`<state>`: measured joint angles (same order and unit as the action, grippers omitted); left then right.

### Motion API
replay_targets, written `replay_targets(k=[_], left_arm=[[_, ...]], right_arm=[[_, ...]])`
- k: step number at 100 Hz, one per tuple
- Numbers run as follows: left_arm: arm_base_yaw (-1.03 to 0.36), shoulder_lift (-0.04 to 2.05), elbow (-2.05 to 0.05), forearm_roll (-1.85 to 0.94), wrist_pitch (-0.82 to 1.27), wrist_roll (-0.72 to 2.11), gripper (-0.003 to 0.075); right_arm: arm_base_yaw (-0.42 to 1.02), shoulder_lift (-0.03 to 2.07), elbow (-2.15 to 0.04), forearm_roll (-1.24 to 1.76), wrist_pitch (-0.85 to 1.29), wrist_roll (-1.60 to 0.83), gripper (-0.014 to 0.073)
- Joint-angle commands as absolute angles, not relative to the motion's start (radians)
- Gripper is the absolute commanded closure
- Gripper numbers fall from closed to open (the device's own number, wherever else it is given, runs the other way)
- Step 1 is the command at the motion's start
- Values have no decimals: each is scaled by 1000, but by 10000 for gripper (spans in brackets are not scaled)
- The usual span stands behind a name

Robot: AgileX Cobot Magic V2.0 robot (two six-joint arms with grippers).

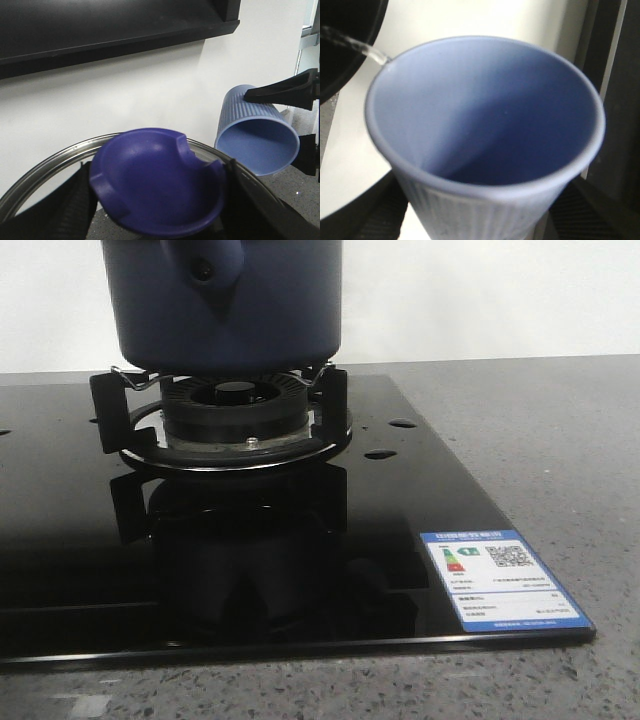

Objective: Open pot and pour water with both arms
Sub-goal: 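Tilt the cup over the pot to pour water with the right gripper, then turn the cup upright and move it back beside the stove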

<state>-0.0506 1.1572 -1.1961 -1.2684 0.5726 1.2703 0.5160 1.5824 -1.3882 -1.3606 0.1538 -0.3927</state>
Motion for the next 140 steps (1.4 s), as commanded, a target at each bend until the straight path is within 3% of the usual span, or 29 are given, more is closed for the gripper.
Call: replay_targets(k=[1, 38, 59, 86, 111, 140], left_arm=[[-49, 1129, -1237, -1340, 539, 1269, 332], [-49, 1129, -1237, -1340, 539, 1269, 332], [-49, 1129, -1237, -1340, 539, 1269, 332], [-49, 1129, -1237, -1340, 539, 1269, 332], [-49, 1129, -1237, -1340, 539, 1269, 332], [-49, 1129, -1237, -1340, 539, 1269, 332]], right_arm=[[517, 1526, -1429, -1385, 131, -392, 227], [517, 1526, -1429, -1378, 133, -392, 227], [517, 1526, -1429, -1192, 150, -362, 227], [505, 1504, -1429, -1073, 288, 57, 227], [414, 1432, -1429, -1031, 286, 371, 227], [225, 1301, -1276, -980, -21, 607, 227]])
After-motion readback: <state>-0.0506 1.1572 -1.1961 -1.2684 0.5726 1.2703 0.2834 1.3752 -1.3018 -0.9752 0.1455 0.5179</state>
